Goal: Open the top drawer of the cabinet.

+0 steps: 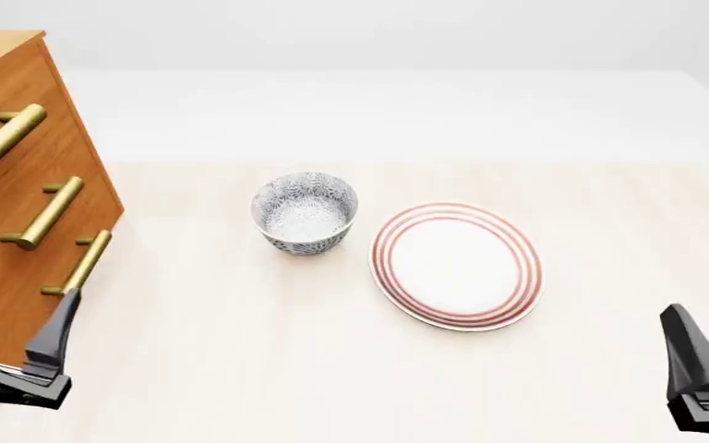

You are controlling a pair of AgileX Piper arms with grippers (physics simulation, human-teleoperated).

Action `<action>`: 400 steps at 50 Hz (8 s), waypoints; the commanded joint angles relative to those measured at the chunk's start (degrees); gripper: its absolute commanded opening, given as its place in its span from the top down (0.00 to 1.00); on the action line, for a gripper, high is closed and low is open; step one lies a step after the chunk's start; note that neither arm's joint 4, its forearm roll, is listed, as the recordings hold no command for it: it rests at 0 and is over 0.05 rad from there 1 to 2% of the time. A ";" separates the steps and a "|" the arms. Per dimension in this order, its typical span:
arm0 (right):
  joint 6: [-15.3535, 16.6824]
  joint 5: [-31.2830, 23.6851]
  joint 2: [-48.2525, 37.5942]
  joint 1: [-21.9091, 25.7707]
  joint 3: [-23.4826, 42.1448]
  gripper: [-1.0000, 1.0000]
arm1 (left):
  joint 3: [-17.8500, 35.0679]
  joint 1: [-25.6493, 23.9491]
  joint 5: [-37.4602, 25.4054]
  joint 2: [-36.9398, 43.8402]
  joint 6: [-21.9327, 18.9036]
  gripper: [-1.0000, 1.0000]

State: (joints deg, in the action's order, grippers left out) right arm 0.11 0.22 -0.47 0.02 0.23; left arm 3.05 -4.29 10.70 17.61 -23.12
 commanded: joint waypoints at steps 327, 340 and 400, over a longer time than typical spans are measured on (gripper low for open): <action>-0.03 -0.27 0.28 -0.01 0.00 0.00 | 27.25 5.28 22.61 47.49 -65.11 1.00; -0.01 -0.27 0.28 -0.02 0.01 0.00 | 27.91 3.81 21.36 46.13 -64.65 1.00; -0.01 -0.28 0.27 -0.01 0.01 0.00 | 22.08 2.59 15.73 34.49 -61.36 1.00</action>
State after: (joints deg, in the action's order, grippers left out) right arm 0.12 0.06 -0.32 0.00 0.24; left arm 24.09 -1.45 24.11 56.26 -84.74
